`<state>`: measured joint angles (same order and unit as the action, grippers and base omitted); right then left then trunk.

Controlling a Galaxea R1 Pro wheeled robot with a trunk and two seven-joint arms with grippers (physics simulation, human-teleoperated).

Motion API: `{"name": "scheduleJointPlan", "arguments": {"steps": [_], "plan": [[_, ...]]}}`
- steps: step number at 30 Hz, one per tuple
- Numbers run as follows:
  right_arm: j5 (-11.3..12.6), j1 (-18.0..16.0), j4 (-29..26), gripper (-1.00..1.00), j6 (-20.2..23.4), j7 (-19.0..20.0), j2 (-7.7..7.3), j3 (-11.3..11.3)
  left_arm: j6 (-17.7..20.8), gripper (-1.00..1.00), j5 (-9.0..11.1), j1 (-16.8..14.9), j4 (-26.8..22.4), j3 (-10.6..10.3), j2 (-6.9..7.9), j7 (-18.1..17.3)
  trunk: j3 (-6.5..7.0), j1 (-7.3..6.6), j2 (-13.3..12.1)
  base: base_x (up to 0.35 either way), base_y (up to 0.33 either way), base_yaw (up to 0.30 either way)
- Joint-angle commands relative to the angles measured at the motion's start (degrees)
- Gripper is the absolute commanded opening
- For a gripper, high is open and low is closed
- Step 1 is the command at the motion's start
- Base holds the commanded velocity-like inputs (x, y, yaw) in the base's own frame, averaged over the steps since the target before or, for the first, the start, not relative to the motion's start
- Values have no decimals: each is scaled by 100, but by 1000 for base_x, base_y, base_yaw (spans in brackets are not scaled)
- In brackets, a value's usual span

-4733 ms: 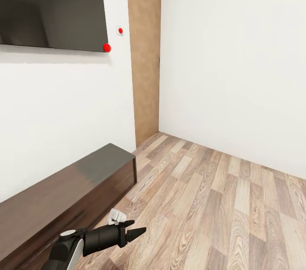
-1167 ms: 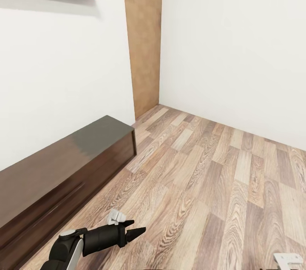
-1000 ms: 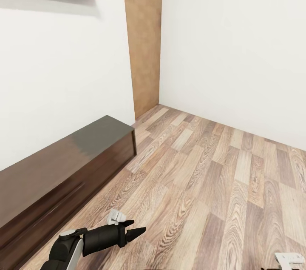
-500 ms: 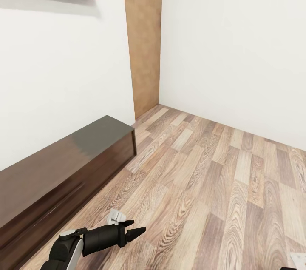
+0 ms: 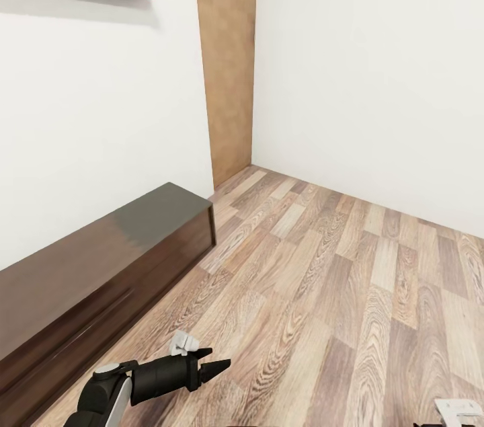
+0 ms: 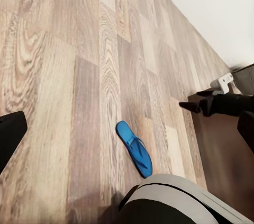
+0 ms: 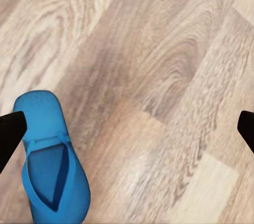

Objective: In the bedroom, move the book from the bed onto either nightstand, and place the two sandals side by side next to the bed.

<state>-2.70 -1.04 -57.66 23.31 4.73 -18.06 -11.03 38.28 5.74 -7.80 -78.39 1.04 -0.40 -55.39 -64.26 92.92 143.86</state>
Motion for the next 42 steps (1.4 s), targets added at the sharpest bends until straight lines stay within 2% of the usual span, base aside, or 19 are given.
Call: {"name": "scheduleJointPlan", "arguments": {"steps": [1,9,42], "plan": [[-33,-2,-9,100,31,75,3,-13,40,100,17,-2,1,10,-4,-15,-5,-1,2,0,0,0],[-31,-2,-9,100,30,129,3,-13,40,100,17,-2,0,10,-4,-15,-5,-1,2,0,0,0],[-29,-2,0,100,24,134,13,-13,40,100,15,-2,-1,10,-4,-15,-736,84,46,0,0,0]]}}
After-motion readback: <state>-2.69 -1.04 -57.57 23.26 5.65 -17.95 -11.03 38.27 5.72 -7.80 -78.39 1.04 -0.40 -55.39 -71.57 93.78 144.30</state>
